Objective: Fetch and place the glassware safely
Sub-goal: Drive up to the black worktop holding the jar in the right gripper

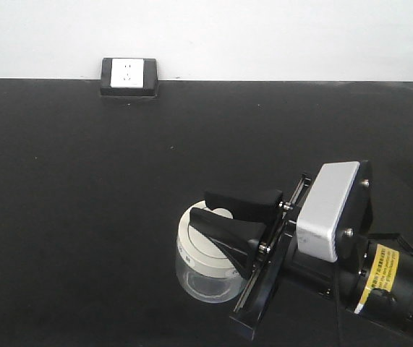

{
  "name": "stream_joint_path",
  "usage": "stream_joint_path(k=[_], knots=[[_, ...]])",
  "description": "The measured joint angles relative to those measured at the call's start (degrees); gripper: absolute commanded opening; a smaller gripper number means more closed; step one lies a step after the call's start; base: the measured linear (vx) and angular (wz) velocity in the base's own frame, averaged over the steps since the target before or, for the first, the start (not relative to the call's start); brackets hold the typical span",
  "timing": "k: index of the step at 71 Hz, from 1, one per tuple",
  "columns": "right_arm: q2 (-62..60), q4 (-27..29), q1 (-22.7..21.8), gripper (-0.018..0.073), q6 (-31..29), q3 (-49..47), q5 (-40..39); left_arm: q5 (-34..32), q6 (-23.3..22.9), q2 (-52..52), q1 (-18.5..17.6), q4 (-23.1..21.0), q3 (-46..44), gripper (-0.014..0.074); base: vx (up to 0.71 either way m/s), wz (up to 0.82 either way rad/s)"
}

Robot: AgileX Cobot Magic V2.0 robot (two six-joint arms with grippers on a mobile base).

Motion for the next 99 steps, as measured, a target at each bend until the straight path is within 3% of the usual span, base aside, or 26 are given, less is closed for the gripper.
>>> stream_joint_path(k=[99], knots=[[0.0, -0.39, 0.0, -0.0003, 0.0, 0.02, 0.02, 0.05, 0.0, 0.0, 0.0, 0.0, 0.0, -0.0007, 0.01, 0.0]])
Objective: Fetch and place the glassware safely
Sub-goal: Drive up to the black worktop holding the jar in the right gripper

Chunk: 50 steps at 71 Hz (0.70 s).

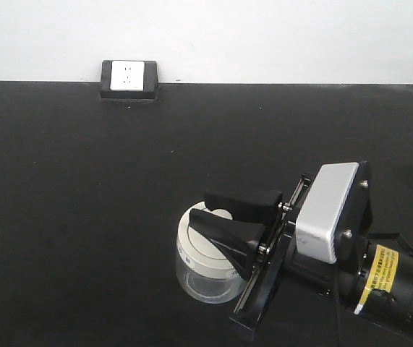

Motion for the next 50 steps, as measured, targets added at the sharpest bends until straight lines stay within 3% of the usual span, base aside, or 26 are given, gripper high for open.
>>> stream_joint_path(k=[50], knots=[[0.0, 0.0, 0.0, -0.0003, 0.0, 0.0, 0.0, 0.0, 0.0, 0.0, 0.0, 0.0, 0.0, -0.0007, 0.0, 0.0]])
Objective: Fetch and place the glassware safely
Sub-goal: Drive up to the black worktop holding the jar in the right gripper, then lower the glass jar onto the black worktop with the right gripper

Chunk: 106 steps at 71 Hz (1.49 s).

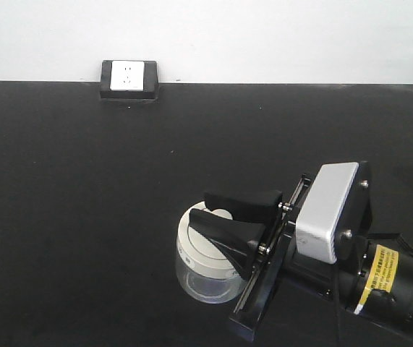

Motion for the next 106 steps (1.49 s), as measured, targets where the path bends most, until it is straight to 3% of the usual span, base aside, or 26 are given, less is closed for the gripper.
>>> stream_joint_path(k=[35, 54, 69, 93, 106], knots=[[0.0, 0.11, 0.0, -0.0003, 0.0, 0.0, -0.11, 0.0, 0.0, 0.0, 0.0, 0.0, 0.0, -0.0007, 0.0, 0.0], [0.09, 5.13, -0.3, -0.0001, -1.4, 0.0, 1.42, 0.0, 0.0, 0.0, 0.0, 0.0, 0.0, -0.0007, 0.0, 0.0], [3.43, 6.74, -3.92, -0.0001, -2.76, -1.01, 1.61, 0.0, 0.0, 0.0, 0.0, 0.0, 0.0, -0.0007, 0.0, 0.0], [12.21, 1.15, -9.87, -0.0001, -2.82, -8.01, 1.33, 0.0, 0.0, 0.0, 0.0, 0.0, 0.0, -0.0007, 0.0, 0.0], [18.31, 0.44, -12.84, -0.0001, -1.48, -11.68, -3.02, 0.0, 0.0, 0.0, 0.0, 0.0, 0.0, -0.0007, 0.0, 0.0]])
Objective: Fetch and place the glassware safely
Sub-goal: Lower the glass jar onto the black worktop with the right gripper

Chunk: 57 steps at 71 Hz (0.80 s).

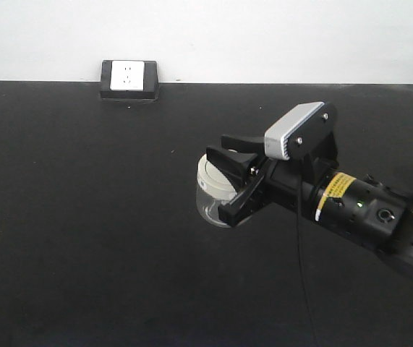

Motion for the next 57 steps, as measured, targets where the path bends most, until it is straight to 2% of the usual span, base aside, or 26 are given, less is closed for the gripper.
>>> stream_joint_path(k=[12, 31, 46, 57], knots=[[6.36, -4.08, -4.16, -0.0001, 3.3, -1.93, -8.05, 0.0, 0.0, 0.0, 0.0, 0.0, 0.0, -0.0007, 0.0, 0.0], [16.31, -12.64, -9.79, -0.0001, 3.24, -5.81, -14.68, 0.0, 0.0, 0.0, 0.0, 0.0, 0.0, -0.0007, 0.0, 0.0], [22.9, -13.08, -10.75, -0.0001, -2.84, -9.17, -17.52, 0.0, 0.0, 0.0, 0.0, 0.0, 0.0, -0.0007, 0.0, 0.0], [27.3, -11.14, -10.75, -0.0001, -6.64, -10.85, -20.02, 0.0, 0.0, 0.0, 0.0, 0.0, 0.0, -0.0007, 0.0, 0.0]])
